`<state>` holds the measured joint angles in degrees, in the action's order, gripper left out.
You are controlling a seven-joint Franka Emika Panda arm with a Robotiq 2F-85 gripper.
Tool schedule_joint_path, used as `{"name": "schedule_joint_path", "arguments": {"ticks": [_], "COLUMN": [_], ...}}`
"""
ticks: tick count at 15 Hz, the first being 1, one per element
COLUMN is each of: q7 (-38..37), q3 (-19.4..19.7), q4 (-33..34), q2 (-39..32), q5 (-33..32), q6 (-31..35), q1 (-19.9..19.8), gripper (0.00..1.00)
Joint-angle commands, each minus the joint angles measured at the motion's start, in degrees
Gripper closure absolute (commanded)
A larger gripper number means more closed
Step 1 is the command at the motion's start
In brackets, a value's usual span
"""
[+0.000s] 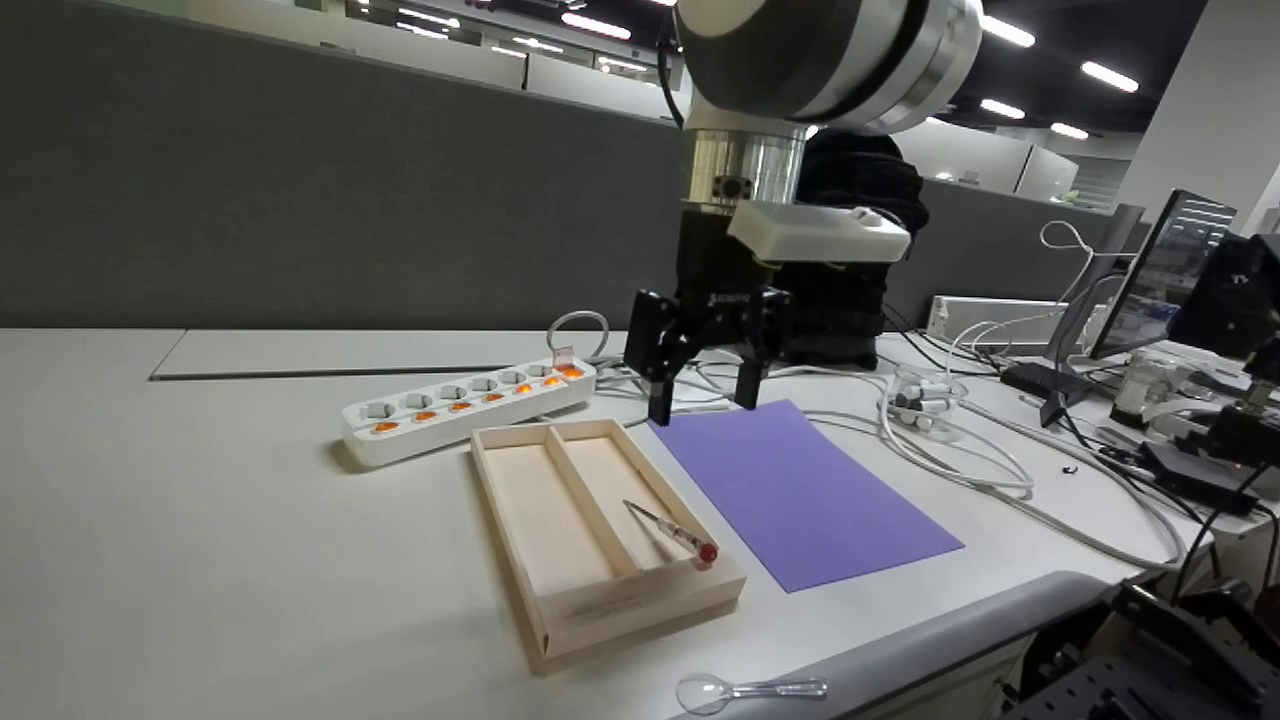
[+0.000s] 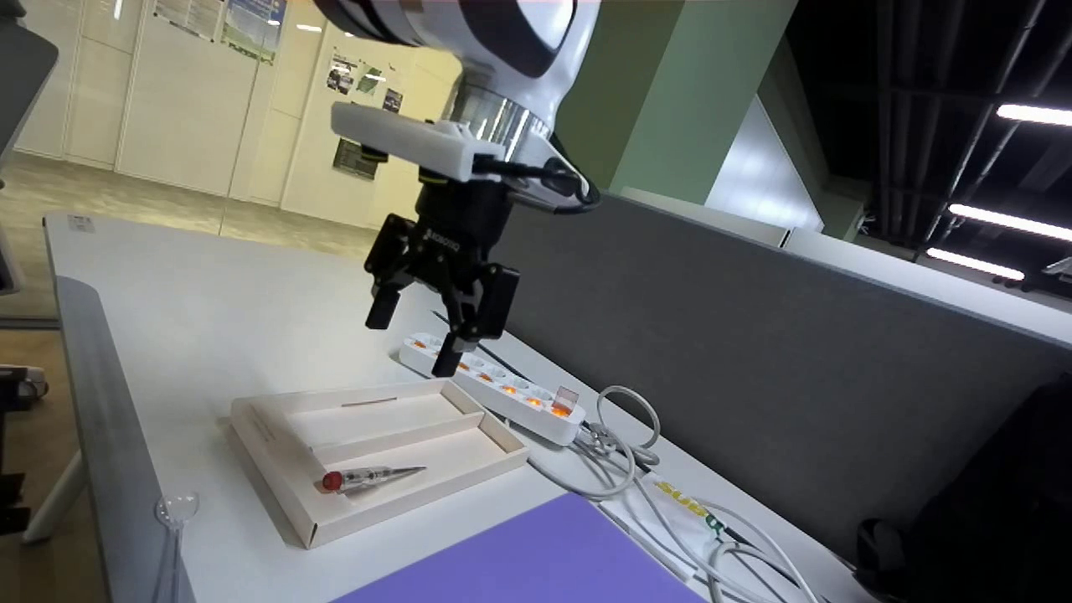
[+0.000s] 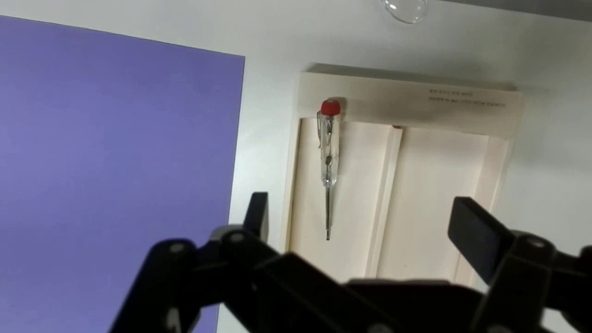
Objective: Pick up the object on the box and place it on the purple mat
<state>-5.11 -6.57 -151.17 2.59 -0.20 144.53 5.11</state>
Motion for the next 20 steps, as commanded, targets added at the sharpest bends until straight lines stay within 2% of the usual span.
{"name": "schedule_joint_path", "arguments": {"ticks": [1,8,20], "q7": [-1.4,-2.7,-3.5], "q3": [-0.2,0.9,3.2], "q4": [-2.7,-4.9,-6.4], "q2": [-1.1,-3.6,-9.3], "q5": [-3.0,-7.1,-9.7], "q6": [3.8,7.3,13.2], "q1": [0.5,-0.1,0.5], "gripper": [0.00,0.00,0.00]}}
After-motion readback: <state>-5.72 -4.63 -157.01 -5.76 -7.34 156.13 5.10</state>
